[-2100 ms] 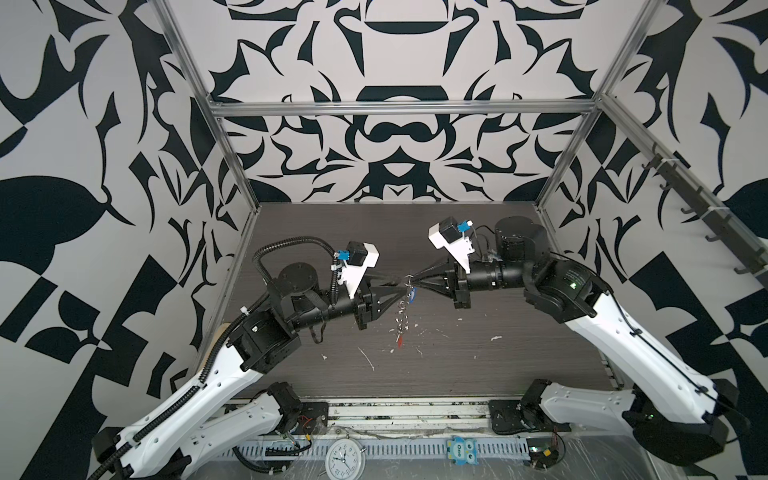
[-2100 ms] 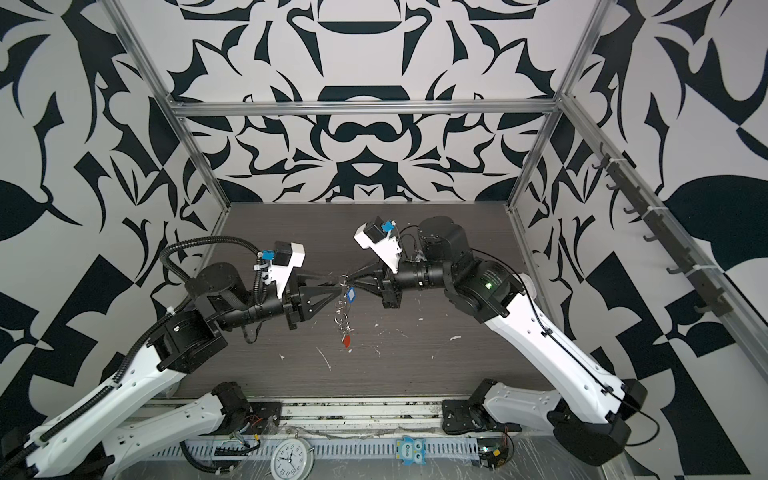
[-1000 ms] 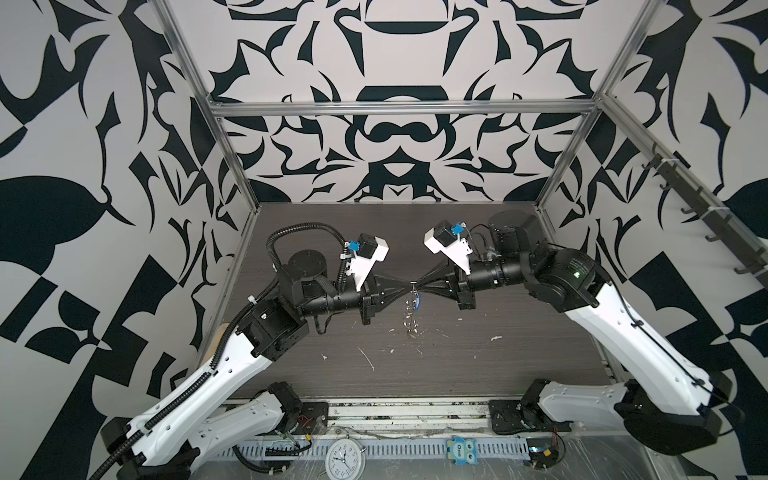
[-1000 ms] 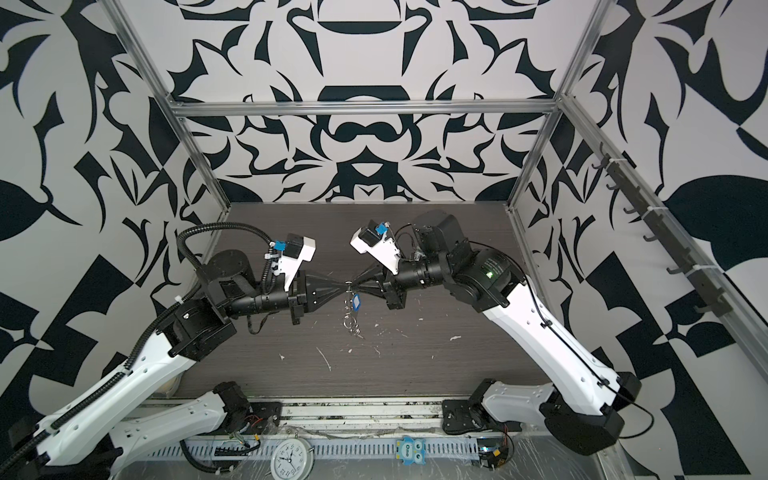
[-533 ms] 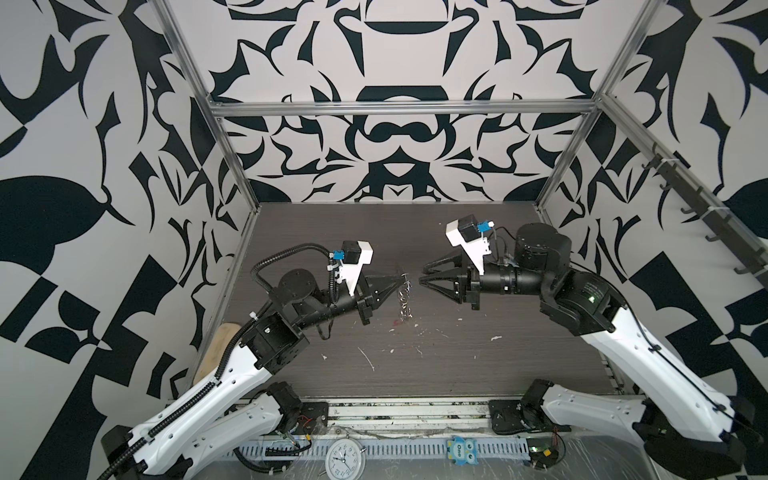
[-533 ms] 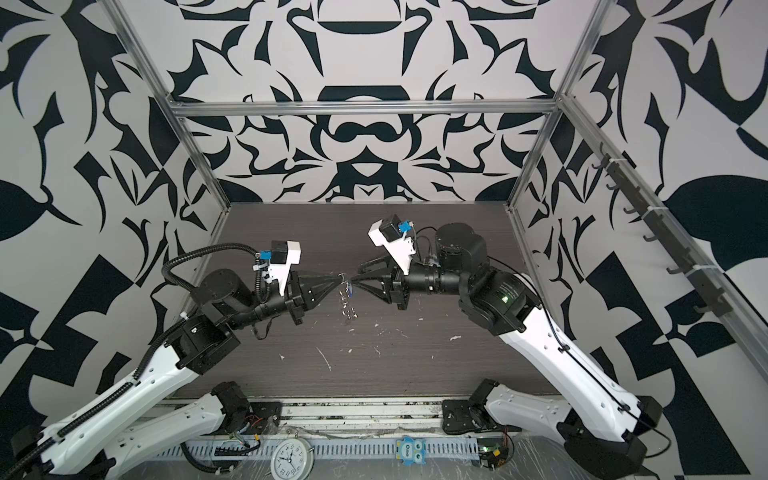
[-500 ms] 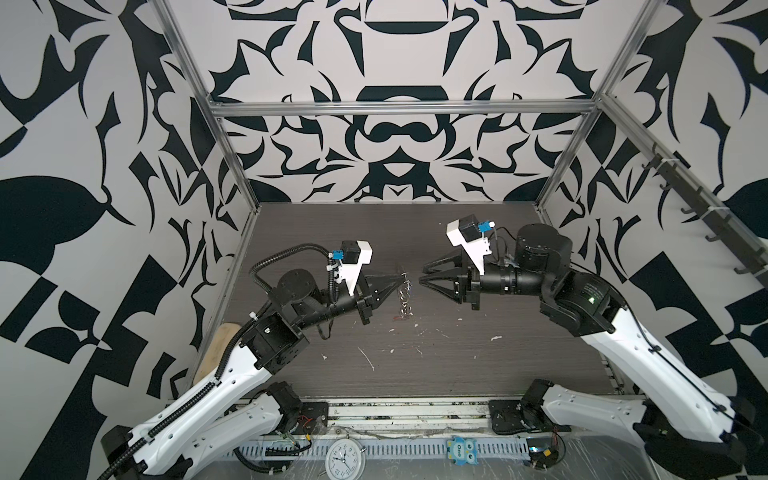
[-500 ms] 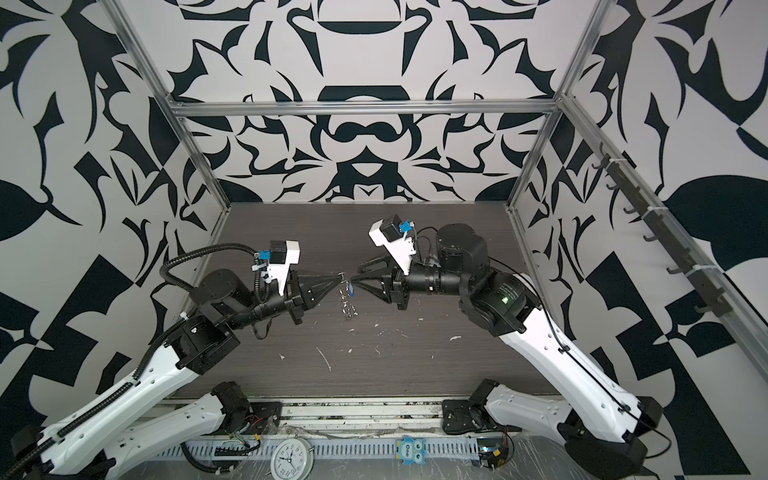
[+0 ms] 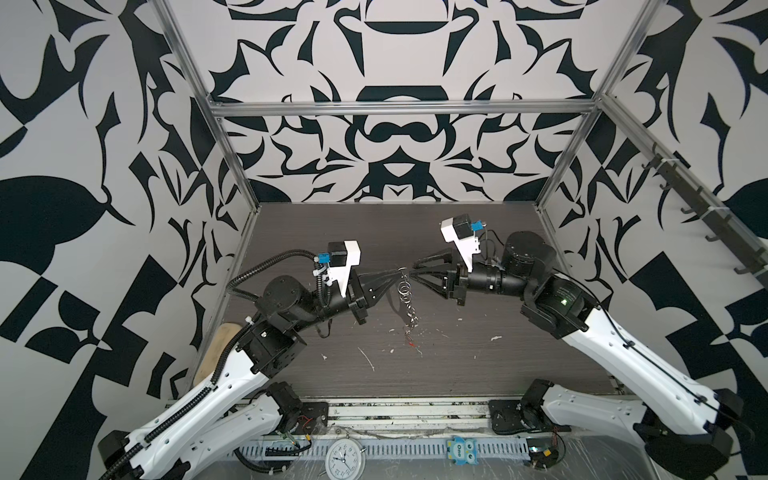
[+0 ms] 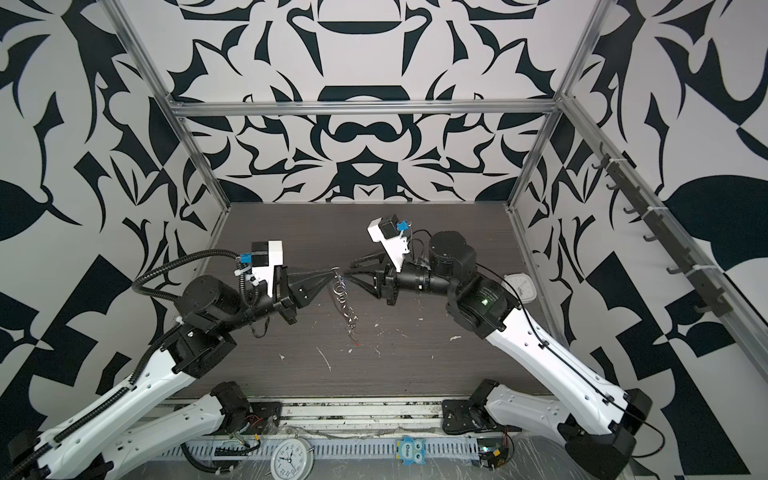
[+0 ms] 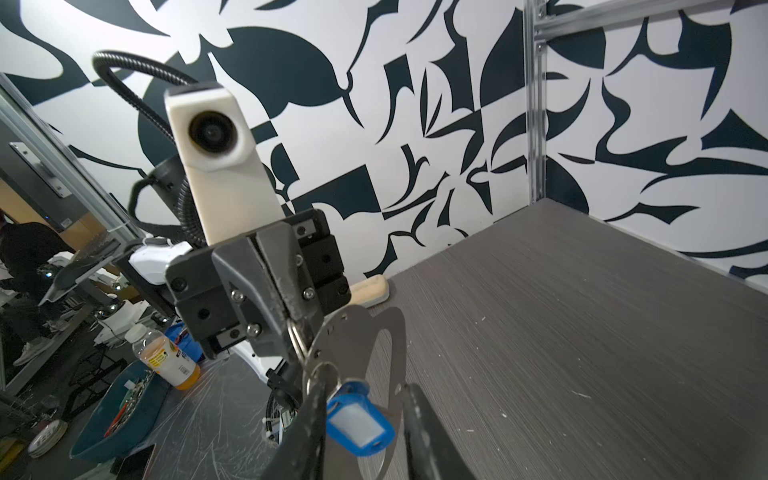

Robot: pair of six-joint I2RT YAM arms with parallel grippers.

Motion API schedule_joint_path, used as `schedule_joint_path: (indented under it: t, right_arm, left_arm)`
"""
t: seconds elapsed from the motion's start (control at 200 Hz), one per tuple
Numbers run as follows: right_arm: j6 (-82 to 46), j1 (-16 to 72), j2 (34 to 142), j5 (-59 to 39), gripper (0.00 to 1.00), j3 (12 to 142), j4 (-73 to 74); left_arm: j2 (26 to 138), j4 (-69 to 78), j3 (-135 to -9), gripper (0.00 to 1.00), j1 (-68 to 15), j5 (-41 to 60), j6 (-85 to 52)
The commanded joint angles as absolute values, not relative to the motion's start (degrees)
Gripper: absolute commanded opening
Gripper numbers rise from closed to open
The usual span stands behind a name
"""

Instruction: Remove the keys from the keyring

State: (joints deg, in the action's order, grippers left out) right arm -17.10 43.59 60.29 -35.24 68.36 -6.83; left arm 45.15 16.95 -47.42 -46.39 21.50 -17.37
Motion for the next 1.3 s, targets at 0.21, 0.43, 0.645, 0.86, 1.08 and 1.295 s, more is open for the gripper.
schedule_joint_path:
  t: [0.21, 0.43, 0.645, 0.86, 1.08, 1.295]
  right_arm:
    - [-21.31, 43.77, 59.88, -38.81, 0.34, 68.72, 2.02]
    - [-22.99, 43.77, 60.92, -41.99, 0.29, 69.08, 3.79]
    - [-23.54, 43.86, 61.52, -43.15, 0.24, 69.52, 4.27]
    - [-23.31, 43.86, 61.37, -42.44, 0.12, 69.77, 3.66]
    - [-21.68, 43.93, 60.54, -40.62, 0.18, 70.52, 0.46]
    - [-18.33, 43.91, 57.78, -35.29, 0.25, 70.5, -4.16]
  left_arm:
    - [44.69, 21.96, -46.6, 0.0, -46.14, 21.77, -17.62]
    - [44.82, 21.99, -46.58, 0.0, -46.15, 21.3, -17.75]
    - [45.54, 22.08, -46.76, 0.0, -46.14, 21.27, -17.81]
    - [46.05, 21.98, -46.95, 0.0, -46.13, 21.35, -18.02]
    - [45.55, 21.13, -47.03, 0.0, -46.15, 20.94, -18.11]
    - [44.89, 20.3, -46.98, 0.0, -46.14, 20.04, -18.11]
